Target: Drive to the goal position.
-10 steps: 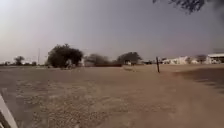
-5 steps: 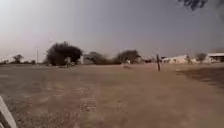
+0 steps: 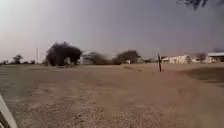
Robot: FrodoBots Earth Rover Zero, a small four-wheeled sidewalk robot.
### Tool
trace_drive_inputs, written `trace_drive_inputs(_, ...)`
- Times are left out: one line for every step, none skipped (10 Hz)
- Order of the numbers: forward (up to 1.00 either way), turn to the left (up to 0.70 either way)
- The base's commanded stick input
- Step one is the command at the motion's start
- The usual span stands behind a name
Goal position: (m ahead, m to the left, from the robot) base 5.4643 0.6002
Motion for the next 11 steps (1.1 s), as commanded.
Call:
trace_drive_inputs(0.5, 0.0)
trace_drive_inputs(0.5, 0.0)
trace_drive_inputs(0.5, 0.0)
trace_drive_inputs(0.5, 0.0)
trace_drive_inputs(0.5, 0.0)
trace_drive_inputs(0.5, 0.0)
trace_drive_inputs(0.5, 0.0)
trace_drive_inputs(0.5, 0.0)
trace_drive_inputs(0.5, 0.0)
trace_drive_inputs(0.5, 0.0)
trace_drive_inputs(0.5, 0.0)
